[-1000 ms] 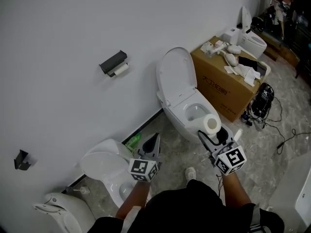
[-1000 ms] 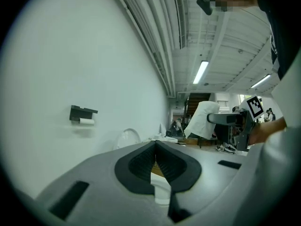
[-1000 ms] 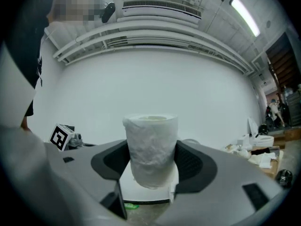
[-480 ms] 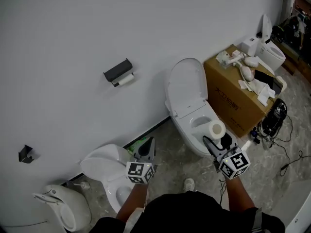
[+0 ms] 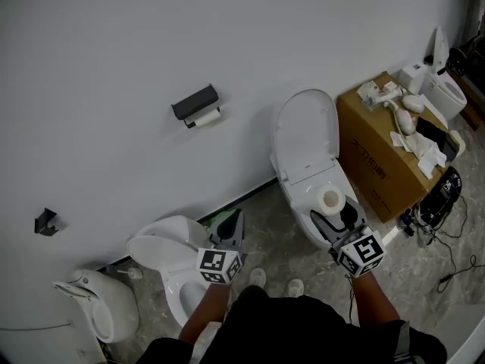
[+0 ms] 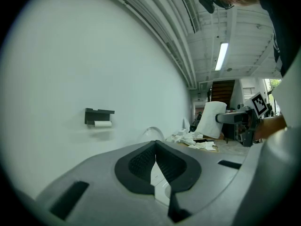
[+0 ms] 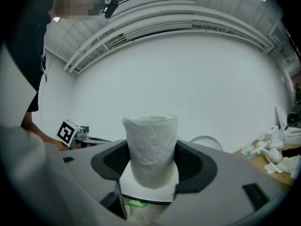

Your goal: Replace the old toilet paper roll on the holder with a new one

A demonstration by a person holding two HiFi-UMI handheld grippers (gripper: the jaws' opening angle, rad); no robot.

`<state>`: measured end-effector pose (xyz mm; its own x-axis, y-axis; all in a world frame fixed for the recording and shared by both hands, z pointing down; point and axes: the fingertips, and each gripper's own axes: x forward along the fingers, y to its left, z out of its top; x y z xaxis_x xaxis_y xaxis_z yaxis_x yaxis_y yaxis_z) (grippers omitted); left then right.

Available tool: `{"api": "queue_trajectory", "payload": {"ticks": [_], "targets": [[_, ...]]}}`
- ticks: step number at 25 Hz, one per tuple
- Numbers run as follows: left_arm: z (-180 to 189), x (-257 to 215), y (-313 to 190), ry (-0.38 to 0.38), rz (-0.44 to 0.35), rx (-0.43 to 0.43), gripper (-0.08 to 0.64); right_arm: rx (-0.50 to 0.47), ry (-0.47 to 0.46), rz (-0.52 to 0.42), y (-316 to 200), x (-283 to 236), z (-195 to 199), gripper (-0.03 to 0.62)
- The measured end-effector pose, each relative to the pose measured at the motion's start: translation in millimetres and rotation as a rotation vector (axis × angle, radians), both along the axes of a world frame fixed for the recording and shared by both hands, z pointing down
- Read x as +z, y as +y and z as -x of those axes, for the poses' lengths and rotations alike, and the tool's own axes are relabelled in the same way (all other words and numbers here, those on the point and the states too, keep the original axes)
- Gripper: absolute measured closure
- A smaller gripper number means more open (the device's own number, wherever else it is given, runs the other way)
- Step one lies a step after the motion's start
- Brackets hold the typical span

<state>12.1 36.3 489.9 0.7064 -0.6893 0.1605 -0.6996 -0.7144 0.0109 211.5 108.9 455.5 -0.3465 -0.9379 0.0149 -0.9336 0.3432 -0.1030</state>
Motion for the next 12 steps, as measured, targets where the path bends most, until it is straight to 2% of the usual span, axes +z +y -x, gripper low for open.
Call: {"api": "queue_trajectory", "payload": {"ticks": [12], "targets": [[20.9, 0.8, -67.4, 0.001, -0.021, -0.034, 0.554, -0.096, -0.006, 0.026, -91.9, 13.0, 40.4, 0.307]]}}
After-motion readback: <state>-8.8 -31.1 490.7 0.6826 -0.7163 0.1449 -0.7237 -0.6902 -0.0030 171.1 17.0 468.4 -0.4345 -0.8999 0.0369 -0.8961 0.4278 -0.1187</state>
